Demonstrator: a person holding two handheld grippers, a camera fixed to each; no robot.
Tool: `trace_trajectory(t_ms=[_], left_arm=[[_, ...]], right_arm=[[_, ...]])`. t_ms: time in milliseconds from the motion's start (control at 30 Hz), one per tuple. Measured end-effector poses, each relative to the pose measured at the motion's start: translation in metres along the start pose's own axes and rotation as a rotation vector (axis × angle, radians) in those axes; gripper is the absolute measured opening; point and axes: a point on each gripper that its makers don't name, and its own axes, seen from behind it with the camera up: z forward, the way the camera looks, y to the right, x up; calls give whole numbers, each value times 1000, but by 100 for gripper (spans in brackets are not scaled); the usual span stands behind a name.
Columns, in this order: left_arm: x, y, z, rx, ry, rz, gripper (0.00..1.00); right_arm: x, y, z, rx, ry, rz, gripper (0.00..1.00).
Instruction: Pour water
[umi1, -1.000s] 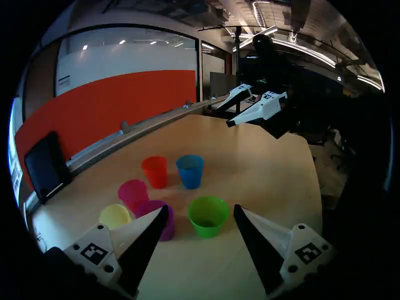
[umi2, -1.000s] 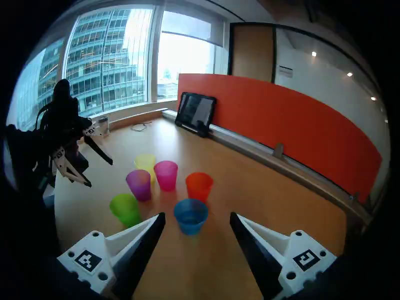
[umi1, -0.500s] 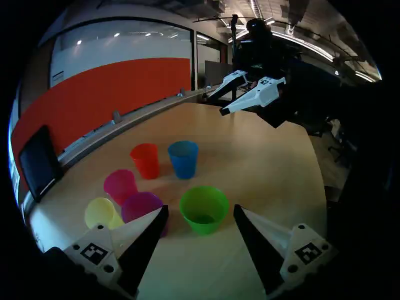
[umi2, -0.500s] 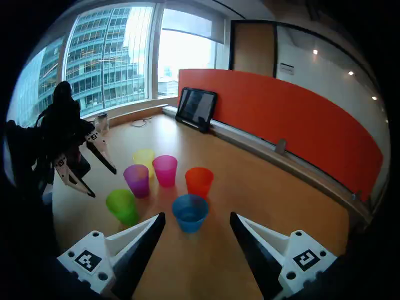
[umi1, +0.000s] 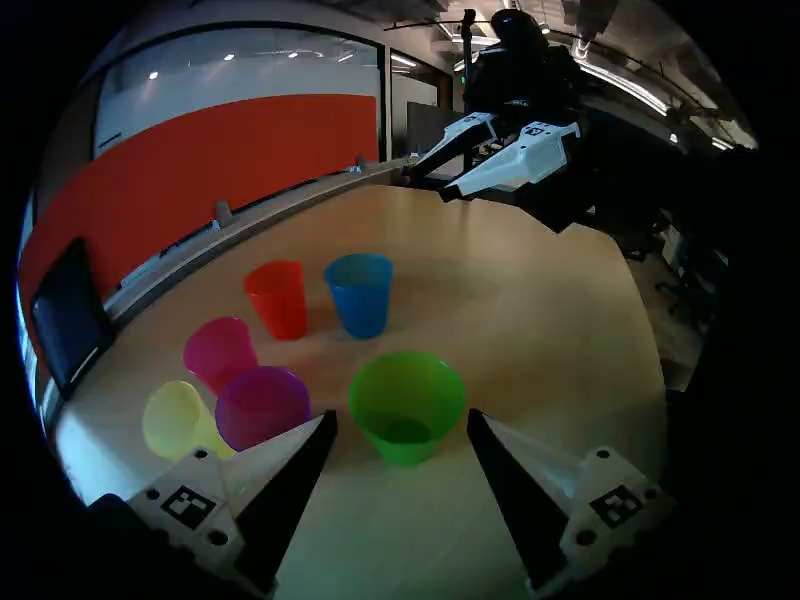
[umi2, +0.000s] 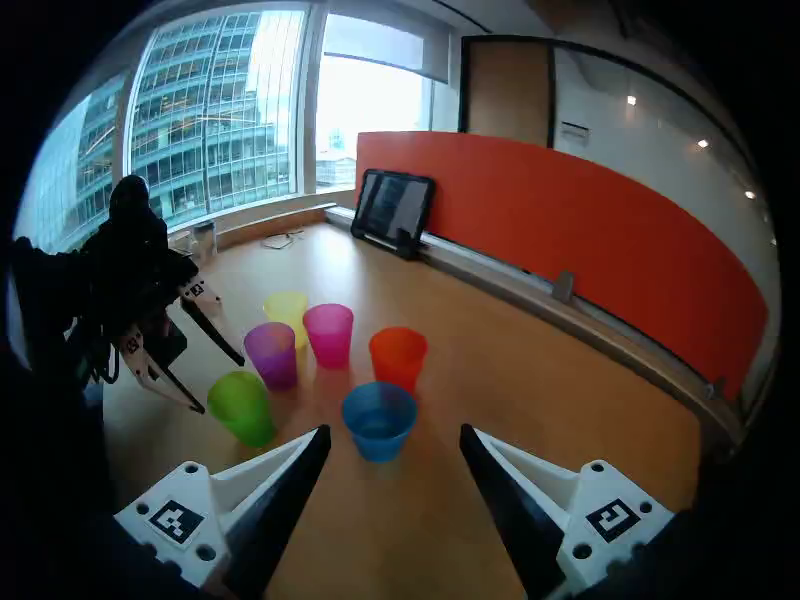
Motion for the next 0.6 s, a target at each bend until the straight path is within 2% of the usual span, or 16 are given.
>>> trace_trajectory(t_ms=[600], left_arm=[[-3,-3,27,23,-18,19,97]], right_arm=[[-4,3,4,0,-5,5,100]])
